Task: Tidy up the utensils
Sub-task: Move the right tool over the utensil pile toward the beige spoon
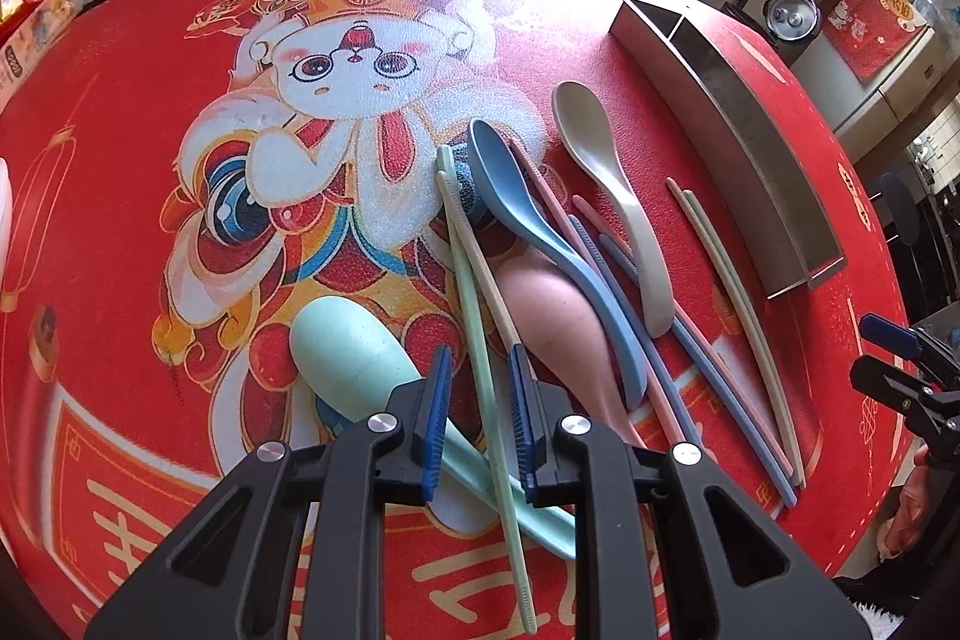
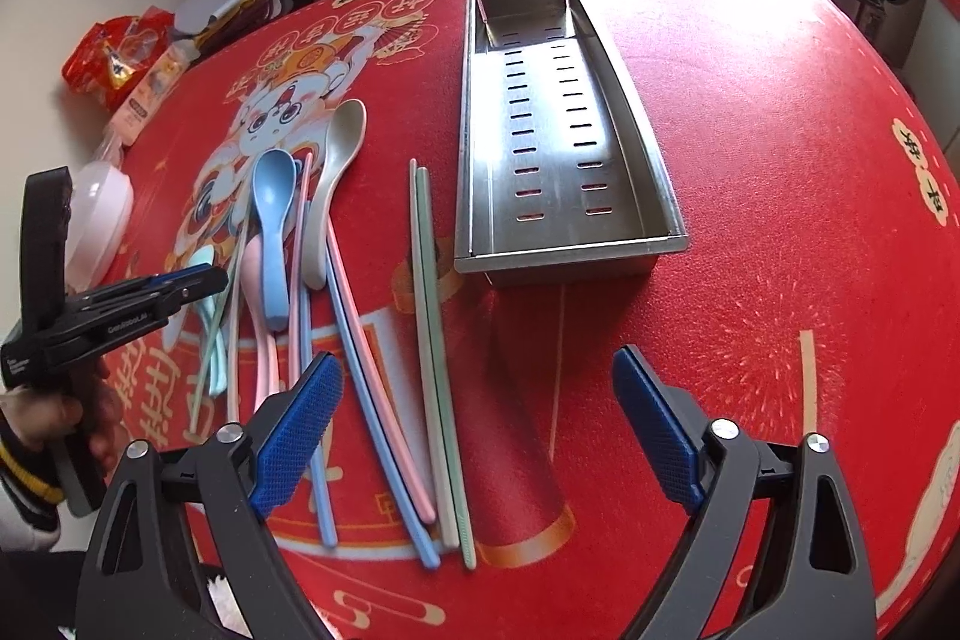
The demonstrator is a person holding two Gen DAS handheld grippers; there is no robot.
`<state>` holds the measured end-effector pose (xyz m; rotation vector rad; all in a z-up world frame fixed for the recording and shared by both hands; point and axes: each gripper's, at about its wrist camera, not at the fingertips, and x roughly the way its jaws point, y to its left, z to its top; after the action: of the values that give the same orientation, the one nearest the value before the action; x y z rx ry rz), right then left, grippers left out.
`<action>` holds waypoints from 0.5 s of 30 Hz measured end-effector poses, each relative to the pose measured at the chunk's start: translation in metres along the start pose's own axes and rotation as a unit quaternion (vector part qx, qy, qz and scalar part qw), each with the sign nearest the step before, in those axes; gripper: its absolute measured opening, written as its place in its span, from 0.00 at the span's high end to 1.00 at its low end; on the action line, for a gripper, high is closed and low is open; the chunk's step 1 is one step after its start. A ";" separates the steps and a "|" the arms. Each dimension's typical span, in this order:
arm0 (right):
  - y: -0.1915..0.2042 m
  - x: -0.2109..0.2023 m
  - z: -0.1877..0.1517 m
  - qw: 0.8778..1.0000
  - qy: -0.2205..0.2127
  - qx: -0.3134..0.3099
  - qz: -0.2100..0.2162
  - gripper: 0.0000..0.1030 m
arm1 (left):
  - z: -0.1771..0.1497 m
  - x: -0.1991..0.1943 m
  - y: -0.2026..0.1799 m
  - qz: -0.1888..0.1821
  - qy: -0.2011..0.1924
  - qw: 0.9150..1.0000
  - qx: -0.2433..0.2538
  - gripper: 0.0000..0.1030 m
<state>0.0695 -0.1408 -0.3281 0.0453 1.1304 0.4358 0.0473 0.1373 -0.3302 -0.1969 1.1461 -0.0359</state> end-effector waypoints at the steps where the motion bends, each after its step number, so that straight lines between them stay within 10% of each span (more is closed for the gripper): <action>1: -0.001 0.002 0.000 1.000 0.005 0.002 -0.003 0.32 | 0.000 0.002 0.000 0.001 0.001 1.000 0.000 0.82; 15: 0.009 0.008 0.005 1.000 0.014 -0.016 0.006 0.38 | 0.004 0.013 -0.003 0.006 0.001 1.000 0.004 0.82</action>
<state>0.0738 -0.1291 -0.3302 0.0192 1.1512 0.4664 0.0567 0.1335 -0.3394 -0.1832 1.1486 -0.0305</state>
